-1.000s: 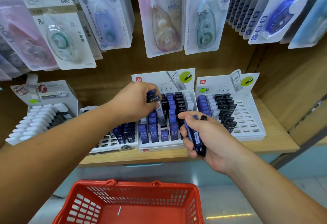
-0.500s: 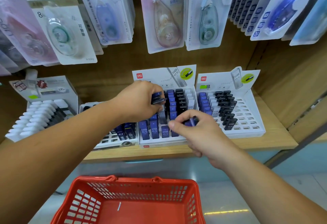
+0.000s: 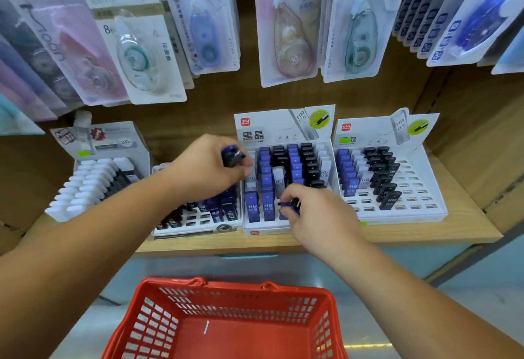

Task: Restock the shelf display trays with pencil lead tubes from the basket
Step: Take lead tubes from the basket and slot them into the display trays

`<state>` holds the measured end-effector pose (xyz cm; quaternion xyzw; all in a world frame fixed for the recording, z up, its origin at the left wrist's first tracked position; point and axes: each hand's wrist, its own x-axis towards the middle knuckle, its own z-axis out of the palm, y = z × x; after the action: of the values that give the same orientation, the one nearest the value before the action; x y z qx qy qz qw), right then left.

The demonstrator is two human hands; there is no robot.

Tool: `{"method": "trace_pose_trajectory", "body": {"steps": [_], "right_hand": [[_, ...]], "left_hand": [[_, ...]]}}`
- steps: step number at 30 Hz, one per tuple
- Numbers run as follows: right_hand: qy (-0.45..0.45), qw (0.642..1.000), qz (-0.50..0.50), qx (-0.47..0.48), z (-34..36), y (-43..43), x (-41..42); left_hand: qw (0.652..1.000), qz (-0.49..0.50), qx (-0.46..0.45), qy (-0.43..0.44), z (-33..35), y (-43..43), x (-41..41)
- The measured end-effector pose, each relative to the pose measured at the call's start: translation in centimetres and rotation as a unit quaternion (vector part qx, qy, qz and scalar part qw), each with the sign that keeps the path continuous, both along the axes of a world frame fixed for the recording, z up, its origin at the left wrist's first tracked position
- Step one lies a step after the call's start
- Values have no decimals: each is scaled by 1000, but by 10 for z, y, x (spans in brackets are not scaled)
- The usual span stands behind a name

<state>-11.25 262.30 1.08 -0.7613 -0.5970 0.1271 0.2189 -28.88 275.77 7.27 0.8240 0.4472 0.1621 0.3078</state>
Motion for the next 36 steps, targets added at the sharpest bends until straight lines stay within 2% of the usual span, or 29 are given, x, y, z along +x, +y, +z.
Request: {"method": "trace_pose_trajectory", "body": {"steps": [3,8,12,15,18,23,26,29,32,36], "right_hand": [[0,1000,-8,-5,2,1,1],[2,1000,-10,15,6,1,7],[-20,1000,-10,-9,4,0,4],[-44,999,-18,-4,5,1,3],[-51,998,-16,16,8,3,2],[-38,999,2,6,16,2,5],[-32,999,7,2,18,0,10],[-26,999,12,23,16,0,6],[-9,998,7,57,19,3,4],[45,996,18,70,24,7,7]], "left_hand": [[999,-1,-37,18,-15,-10,-13],[998,-23,-43,48,-18,-10,-9],[986,-80,24,142,-20,-1,-1],[978,-91,53,180,-24,4,6],[982,-84,33,167,-21,6,8],[995,-49,-30,86,-12,9,-6],[996,-49,-39,56,-6,8,-12],[994,-57,-18,94,-11,3,-9],[986,-67,43,146,-20,-2,0],[983,-58,84,151,-25,0,1]]}}
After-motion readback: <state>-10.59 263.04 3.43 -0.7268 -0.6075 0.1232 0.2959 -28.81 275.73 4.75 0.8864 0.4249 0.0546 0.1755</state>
